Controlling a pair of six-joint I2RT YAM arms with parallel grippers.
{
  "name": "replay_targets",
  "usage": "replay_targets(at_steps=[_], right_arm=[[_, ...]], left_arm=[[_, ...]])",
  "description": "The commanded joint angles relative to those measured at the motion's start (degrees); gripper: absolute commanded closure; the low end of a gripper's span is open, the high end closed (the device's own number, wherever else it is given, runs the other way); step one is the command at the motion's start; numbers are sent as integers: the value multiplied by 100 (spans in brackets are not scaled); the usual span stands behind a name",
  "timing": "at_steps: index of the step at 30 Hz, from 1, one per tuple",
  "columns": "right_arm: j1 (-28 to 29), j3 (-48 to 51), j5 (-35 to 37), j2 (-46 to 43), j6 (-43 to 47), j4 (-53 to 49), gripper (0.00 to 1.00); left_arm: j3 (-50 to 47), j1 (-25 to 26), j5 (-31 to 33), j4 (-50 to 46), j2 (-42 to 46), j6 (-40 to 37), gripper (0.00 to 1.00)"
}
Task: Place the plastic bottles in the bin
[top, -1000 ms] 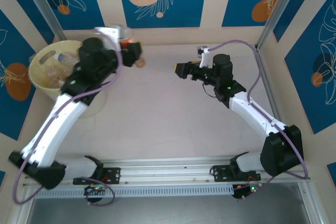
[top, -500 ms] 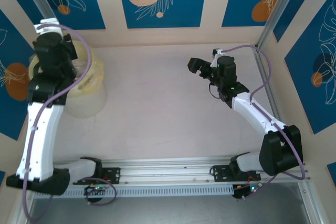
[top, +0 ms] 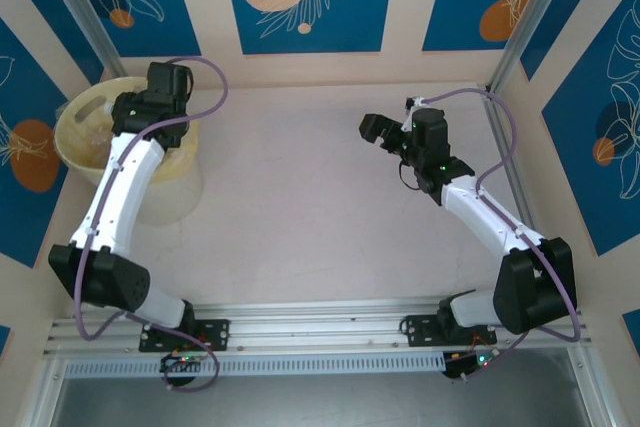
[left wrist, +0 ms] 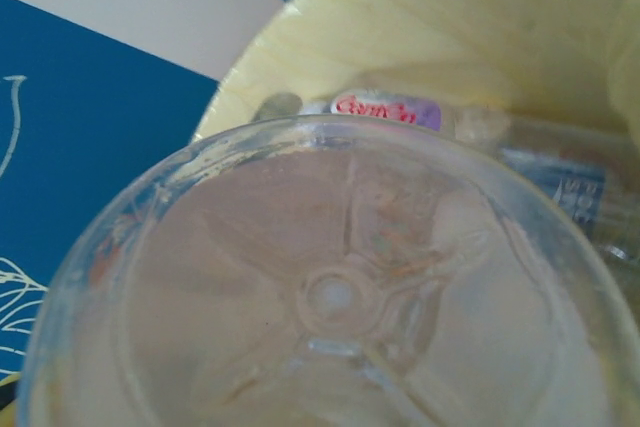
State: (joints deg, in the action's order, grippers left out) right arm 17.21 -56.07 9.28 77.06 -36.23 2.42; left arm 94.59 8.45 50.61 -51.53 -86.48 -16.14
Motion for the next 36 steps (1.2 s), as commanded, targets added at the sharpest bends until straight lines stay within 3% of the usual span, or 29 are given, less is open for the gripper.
replay_targets(at_steps=[1,3,4,8,11,18,20,23,26,28,30,36], right_arm=[[-28,-41,203,-144,-48,-113,0],[-27,-70,231,-141,-21,-158,0],[-41,-70,255,-152,-17,-163,1],[-43,-70,294,-141,-20,-171,0],[-52,-55,306,-140,-46,-198,0],[-78,53,399,-175,-69,-182,0],[-95,48,415,-176,-65,-182,1],[-113,59,447,-174,-77,-180,0],[-152,87,473,-170,-144,-189,0],[-181,105,470,-165,-207,-206,0],[-203,101,461,-165,-242,-239,1],[-212,22,439,-177,-244,-355,0]], left_arm=[[77,-365,2,-537,-85,-129,61],[-5,-440,-178,-593,-86,-198,54],[-26,-441,-237,-635,-96,-224,42],[177,-450,-438,-636,-52,-74,17],[421,-450,-668,-569,83,37,6],[979,-449,-1198,-438,473,622,0],[953,-449,-1962,-303,712,1022,0],[780,-421,-4005,-40,1033,1683,0],[104,-271,-5348,799,1347,2369,0],[-534,-119,-5862,1575,1494,2835,0],[-1035,-3,-5978,2101,1523,3203,0],[-1711,95,-6870,2862,1320,3658,0]])
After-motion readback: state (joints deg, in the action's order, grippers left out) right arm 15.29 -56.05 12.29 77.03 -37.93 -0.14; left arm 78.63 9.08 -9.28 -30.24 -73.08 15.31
